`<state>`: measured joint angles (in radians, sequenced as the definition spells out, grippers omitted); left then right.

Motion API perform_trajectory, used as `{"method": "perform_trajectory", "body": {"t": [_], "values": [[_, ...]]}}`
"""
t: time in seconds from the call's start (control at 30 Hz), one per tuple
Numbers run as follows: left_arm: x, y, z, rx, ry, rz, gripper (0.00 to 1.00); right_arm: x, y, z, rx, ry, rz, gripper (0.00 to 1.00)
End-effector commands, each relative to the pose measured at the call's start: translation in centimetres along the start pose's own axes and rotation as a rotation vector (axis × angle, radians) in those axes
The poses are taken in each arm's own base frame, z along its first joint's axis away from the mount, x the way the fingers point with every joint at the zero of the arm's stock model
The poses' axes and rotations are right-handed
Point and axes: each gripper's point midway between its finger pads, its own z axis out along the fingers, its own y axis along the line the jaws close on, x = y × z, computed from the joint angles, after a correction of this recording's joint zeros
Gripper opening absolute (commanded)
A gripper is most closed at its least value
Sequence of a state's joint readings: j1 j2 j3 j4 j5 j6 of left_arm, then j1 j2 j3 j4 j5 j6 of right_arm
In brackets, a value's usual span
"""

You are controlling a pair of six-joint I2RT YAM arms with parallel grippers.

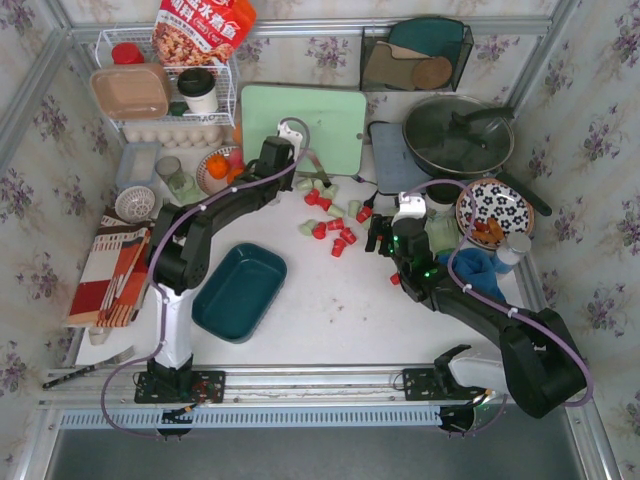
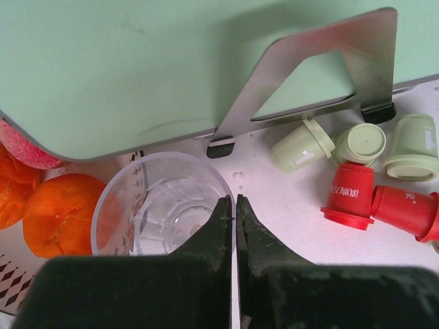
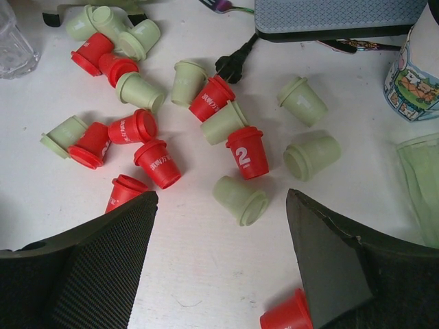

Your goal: Mix the coffee capsules in the storage basket

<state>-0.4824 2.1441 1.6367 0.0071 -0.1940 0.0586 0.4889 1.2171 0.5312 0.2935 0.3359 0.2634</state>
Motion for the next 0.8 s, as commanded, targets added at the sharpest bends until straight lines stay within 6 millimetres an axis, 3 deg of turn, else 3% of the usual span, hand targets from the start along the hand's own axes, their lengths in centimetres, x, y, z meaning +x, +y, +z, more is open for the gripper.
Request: {"method": "perform_trajectory", "body": {"t": [0.0,0.27,0.43,0.53,0.73,0.77], "values": [[-0.7,0.7,0.5,-0.008,-0.037,-0.008,0.00,-1.0,0.4,0.2,-0.011,-0.033,0.022,0.83],[-0.5,1.2,0.3,-0.029,-0.024,-0.019,0.01,-0.5,0.4,0.5,-0.007,-0.019,0.013,0.84],[-1.2,1.7,-1.5,-0.046,-0.039,-0.054,0.34,-0.4,0.6,0.7,-0.011,-0.007,0.011,0.85],[-2.1,2.5,-3.1,-0.074,-0.058,-0.079,0.44,-0.3,0.8,0.7,-0.020,-0.002,0.013,0.85],[-3.7,3.7,-8.1,-0.110,-0.095,-0.153,0.50,0.1,0.9,1.0,-0.025,0.016,0.012,0.85],[-3.2,3.9,-8.9,-0.119,-0.085,-0.167,0.64,0.3,0.9,1.1,-0.024,0.023,0.009,0.85]]}}
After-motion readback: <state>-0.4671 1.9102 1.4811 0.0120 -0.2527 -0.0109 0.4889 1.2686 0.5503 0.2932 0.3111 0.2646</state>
